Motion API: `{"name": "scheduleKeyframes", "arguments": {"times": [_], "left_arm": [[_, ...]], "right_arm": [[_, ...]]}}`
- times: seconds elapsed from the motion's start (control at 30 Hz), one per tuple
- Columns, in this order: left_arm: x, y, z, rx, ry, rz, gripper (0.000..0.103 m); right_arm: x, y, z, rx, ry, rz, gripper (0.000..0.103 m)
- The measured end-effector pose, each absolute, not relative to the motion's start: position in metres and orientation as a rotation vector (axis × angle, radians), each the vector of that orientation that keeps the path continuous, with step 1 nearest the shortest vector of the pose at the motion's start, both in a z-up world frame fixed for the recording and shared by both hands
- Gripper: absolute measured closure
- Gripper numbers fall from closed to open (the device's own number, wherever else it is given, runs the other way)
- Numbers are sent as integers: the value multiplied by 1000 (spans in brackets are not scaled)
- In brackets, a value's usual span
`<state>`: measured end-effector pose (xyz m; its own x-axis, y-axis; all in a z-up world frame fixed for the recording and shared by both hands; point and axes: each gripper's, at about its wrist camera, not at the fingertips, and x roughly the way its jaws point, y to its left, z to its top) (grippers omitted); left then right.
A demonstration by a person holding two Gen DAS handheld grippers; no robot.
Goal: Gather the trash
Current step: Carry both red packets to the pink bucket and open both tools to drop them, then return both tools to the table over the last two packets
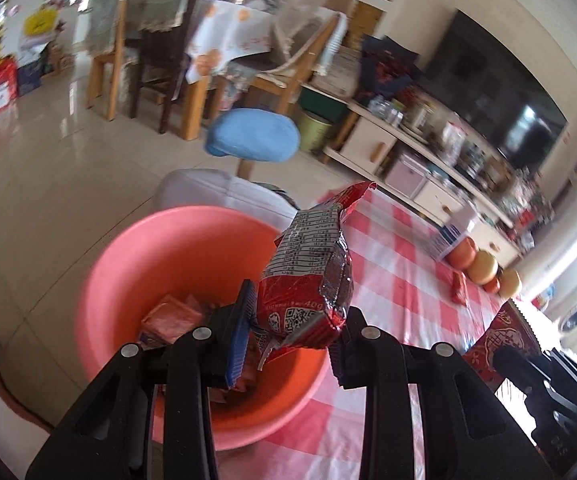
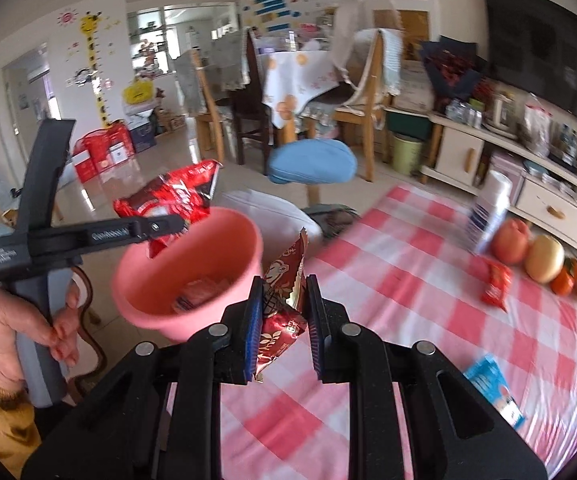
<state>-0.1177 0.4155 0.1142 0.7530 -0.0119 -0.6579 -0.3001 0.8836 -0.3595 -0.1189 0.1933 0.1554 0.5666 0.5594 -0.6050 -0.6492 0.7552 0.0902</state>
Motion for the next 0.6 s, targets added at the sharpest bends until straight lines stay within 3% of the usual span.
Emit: {"name": "scheduleKeyframes", "arguments": {"times": [0.47, 0.57, 0.6], "left_arm": [[-117, 477, 88, -598, 728, 284, 68], [-114, 480, 83, -597, 747, 308, 67], [-113, 482, 83, -599, 748, 318, 63]], "right_arm": [[-102, 303, 142, -151, 684, 852, 80], [-94, 316, 129, -139, 710, 863, 76], [-92, 316, 124, -127, 721, 867, 70]]}}
